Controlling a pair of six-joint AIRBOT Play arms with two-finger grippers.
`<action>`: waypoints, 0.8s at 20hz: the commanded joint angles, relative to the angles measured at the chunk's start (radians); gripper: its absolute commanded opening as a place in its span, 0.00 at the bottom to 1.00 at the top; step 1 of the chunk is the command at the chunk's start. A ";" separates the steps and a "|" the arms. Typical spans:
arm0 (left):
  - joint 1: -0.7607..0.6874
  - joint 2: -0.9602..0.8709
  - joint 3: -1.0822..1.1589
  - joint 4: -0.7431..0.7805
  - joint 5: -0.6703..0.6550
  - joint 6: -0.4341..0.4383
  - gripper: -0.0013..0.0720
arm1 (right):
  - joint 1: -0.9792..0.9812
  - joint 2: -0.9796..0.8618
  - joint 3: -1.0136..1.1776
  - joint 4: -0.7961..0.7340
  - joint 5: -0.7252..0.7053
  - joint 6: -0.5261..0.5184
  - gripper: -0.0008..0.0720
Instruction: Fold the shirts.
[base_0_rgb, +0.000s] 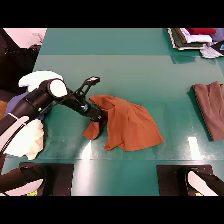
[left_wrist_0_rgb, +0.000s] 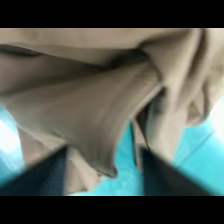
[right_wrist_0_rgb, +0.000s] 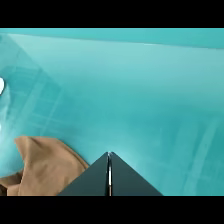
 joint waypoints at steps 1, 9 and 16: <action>0.005 0.001 -0.038 0.117 0.074 -0.004 0.05 | 0.001 0.005 -0.031 -0.005 0.049 0.001 0.03; 0.197 0.001 -0.036 0.235 0.056 -0.058 0.05 | 0.001 0.042 -0.676 -0.004 0.083 0.000 0.74; 0.197 0.001 -0.036 0.239 0.081 -0.058 0.05 | 0.006 -0.187 -0.931 0.094 -0.076 -0.150 0.70</action>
